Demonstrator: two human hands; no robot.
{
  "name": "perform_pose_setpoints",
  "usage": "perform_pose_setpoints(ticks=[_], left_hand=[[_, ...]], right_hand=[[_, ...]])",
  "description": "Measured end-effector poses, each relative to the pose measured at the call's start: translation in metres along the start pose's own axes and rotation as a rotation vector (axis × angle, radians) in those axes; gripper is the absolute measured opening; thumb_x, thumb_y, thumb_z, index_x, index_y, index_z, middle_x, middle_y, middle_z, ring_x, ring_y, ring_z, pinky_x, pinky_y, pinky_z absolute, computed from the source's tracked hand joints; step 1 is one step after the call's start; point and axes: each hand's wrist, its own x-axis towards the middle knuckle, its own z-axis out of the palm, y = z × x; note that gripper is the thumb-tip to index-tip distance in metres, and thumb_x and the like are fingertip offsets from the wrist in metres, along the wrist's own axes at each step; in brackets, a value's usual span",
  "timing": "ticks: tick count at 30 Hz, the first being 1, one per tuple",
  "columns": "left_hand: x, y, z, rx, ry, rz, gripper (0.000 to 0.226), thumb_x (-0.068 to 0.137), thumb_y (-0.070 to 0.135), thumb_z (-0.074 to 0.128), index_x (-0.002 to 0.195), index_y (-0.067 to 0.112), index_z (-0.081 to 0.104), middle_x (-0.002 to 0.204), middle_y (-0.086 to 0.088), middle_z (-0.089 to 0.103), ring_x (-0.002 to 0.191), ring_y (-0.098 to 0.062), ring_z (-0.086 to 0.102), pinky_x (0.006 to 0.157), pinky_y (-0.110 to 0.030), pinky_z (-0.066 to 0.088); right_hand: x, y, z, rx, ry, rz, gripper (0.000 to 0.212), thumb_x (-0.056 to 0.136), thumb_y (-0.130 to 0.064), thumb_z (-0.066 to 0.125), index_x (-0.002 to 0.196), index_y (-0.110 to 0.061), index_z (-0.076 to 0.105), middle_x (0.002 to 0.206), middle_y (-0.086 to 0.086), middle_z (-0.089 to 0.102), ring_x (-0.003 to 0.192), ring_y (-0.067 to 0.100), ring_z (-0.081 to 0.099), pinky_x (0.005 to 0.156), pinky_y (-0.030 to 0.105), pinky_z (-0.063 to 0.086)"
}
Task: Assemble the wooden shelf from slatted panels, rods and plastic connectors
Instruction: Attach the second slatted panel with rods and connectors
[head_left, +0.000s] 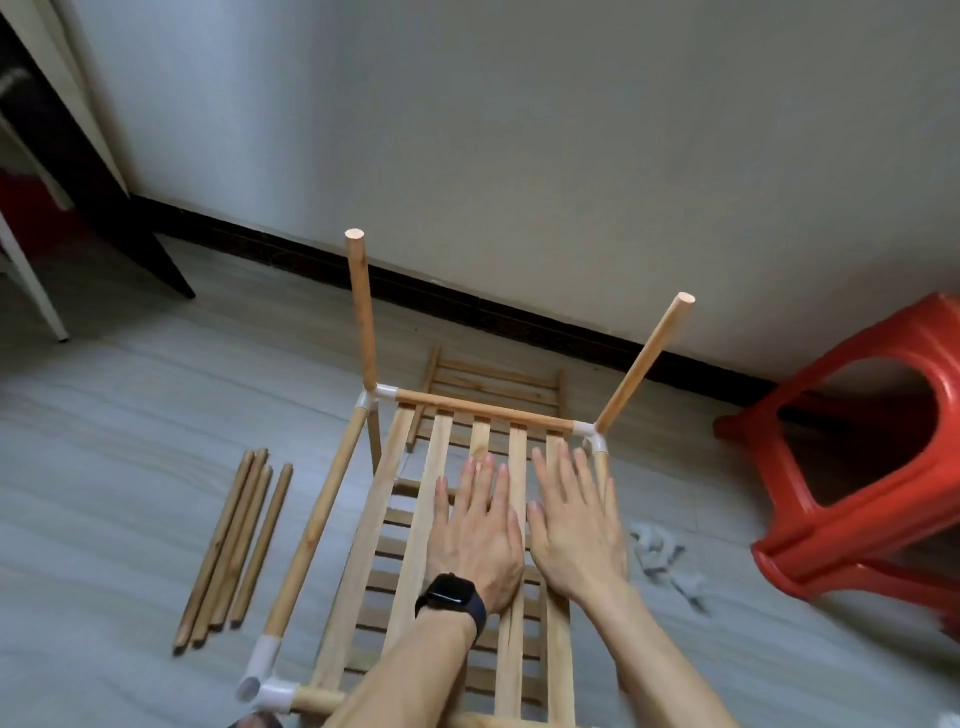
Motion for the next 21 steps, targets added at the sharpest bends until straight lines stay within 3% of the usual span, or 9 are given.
perform_pose_setpoints(ticks=[2,5,7,8,10,11,14,16,21], left_hand=[[-0.001,0.000,-0.001,0.008,-0.031,0.003,0.065,0.090,0.043,-0.010,0.151,0.025,-0.023,0.159,0.002,-0.031,0.147,-0.018,-0.029,0.113,-0.045,-0.027],[-0.004,-0.004,-0.016,0.006,-0.120,0.021,0.060,0.101,0.043,0.001,0.158,0.025,-0.011,0.164,0.003,-0.024,0.150,-0.016,-0.024,0.118,-0.045,-0.020],[0.002,-0.013,-0.037,-0.037,-0.220,0.074,0.059,0.106,0.039,0.023,0.160,0.026,0.002,0.168,0.002,-0.008,0.154,-0.019,-0.006,0.124,-0.046,-0.002],[0.008,-0.020,-0.052,-0.064,-0.252,0.097,0.059,0.105,0.038,0.031,0.160,0.027,0.011,0.168,-0.001,0.008,0.153,-0.022,0.012,0.123,-0.047,0.015],[0.020,-0.041,-0.089,-0.067,-0.234,0.130,0.053,0.103,0.035,0.042,0.154,0.030,0.030,0.153,-0.004,0.043,0.131,-0.026,0.049,0.102,-0.042,0.047],[0.023,-0.056,-0.107,-0.014,-0.182,0.141,0.048,0.102,0.034,0.043,0.150,0.030,0.038,0.142,-0.005,0.053,0.120,-0.025,0.056,0.091,-0.038,0.051],[0.024,-0.118,-0.140,0.057,-0.081,0.038,0.038,0.102,0.034,0.040,0.138,0.025,0.051,0.127,-0.003,0.062,0.106,-0.026,0.062,0.082,-0.038,0.053],[0.017,-0.169,-0.137,0.000,-0.086,-0.125,0.041,0.101,0.036,0.040,0.139,0.025,0.050,0.132,-0.004,0.061,0.113,-0.025,0.061,0.092,-0.041,0.053],[-0.024,-0.275,-0.078,-0.032,-0.176,-0.438,0.048,0.101,0.031,0.039,0.147,0.016,0.042,0.139,-0.013,0.054,0.123,-0.032,0.055,0.102,-0.041,0.047]], right_hand=[[-0.008,-0.007,-0.003,-0.108,-0.072,-0.059,0.076,0.083,-0.055,-0.019,0.157,-0.037,-0.013,0.165,0.000,-0.018,0.152,0.017,-0.018,0.121,0.052,-0.016],[-0.011,-0.012,-0.010,-0.113,-0.094,-0.050,0.083,0.078,-0.059,-0.021,0.157,-0.037,-0.011,0.166,0.000,-0.015,0.153,0.017,-0.016,0.118,0.050,-0.020],[-0.013,-0.012,-0.013,-0.119,-0.132,-0.029,0.077,0.083,-0.058,-0.014,0.157,-0.039,-0.009,0.166,-0.001,-0.014,0.153,0.015,-0.016,0.119,0.051,-0.019],[-0.013,-0.013,-0.014,-0.104,-0.134,-0.004,0.068,0.090,-0.054,-0.006,0.157,-0.040,-0.007,0.167,-0.002,-0.012,0.153,0.014,-0.014,0.120,0.052,-0.017],[-0.012,-0.020,-0.018,-0.058,-0.134,0.057,0.060,0.100,-0.042,0.015,0.158,-0.040,0.000,0.168,-0.002,-0.008,0.153,0.014,-0.010,0.121,0.055,-0.011],[-0.012,-0.026,-0.021,-0.019,-0.134,0.085,0.059,0.101,-0.038,0.021,0.158,-0.039,0.005,0.168,-0.002,-0.006,0.154,0.015,-0.009,0.121,0.057,-0.010],[-0.012,-0.058,-0.030,0.161,-0.128,0.065,0.056,0.102,-0.040,0.027,0.157,-0.037,0.020,0.168,-0.002,0.000,0.154,0.017,-0.009,0.121,0.058,-0.011],[-0.008,-0.084,-0.032,0.203,-0.133,-0.046,0.055,0.102,-0.051,0.025,0.156,-0.041,0.020,0.168,-0.005,-0.003,0.153,0.015,-0.013,0.121,0.055,-0.012],[-0.001,-0.136,-0.010,0.094,-0.168,-0.268,0.066,0.092,-0.078,0.006,0.152,-0.054,-0.009,0.162,-0.007,-0.026,0.146,0.016,-0.033,0.118,0.054,-0.019]])
